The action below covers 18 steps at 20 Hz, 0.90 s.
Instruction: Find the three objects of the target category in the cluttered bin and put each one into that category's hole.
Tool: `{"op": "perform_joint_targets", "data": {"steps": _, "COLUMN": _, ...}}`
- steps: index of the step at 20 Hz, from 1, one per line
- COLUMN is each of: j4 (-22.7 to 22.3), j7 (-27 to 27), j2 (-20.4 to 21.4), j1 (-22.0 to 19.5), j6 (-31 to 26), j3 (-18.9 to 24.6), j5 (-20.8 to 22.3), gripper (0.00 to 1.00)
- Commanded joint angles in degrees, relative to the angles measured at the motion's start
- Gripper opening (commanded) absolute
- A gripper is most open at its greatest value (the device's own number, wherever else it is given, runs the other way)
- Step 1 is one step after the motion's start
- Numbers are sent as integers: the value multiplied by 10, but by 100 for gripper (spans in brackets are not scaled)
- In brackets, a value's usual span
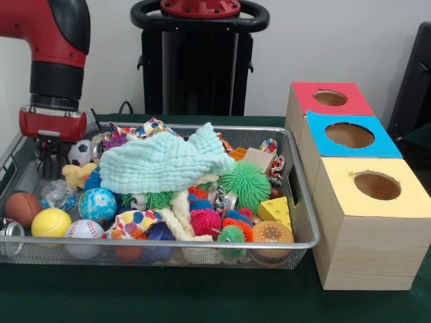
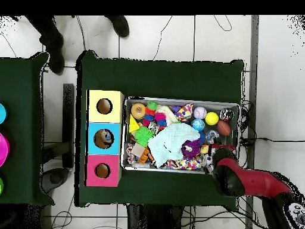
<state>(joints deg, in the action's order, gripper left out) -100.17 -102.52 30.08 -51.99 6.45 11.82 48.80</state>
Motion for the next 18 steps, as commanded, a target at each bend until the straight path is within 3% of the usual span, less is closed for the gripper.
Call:
{"op": "perform_joint_targets", "data": {"steps": 1, "j4": -56, "j7": -29, "j2": 64, "j1": 6, "j6": -105, "j3": 46, "j5": -34, "gripper": 0}}
{"op": "perform_joint_targets", "data": {"steps": 7, "j4": -74, "j7": -25, "j2": 93, "j1": -3, "j6": -127, "j3": 65, "j5": -50, "gripper": 0}}
{"op": "perform_joint_targets", "data": {"steps": 14, "j4": -68, "j7": -34, "j2": 64, "j1": -20, "j6": -84, "j3": 75, "j5": -30, "gripper": 0}}
{"op": "perform_joint_targets", "data": {"steps": 15, "j4": -68, "j7": -33, "j2": 63, "j1": -21, "j6": -84, "j3": 77, "j5": -29, "gripper": 100}}
{"op": "perform_joint_targets", "data": {"steps": 18, "j4": -69, "j7": -30, "j2": 62, "j1": -25, "j6": -89, "j3": 82, "j5": -30, "gripper": 100}}
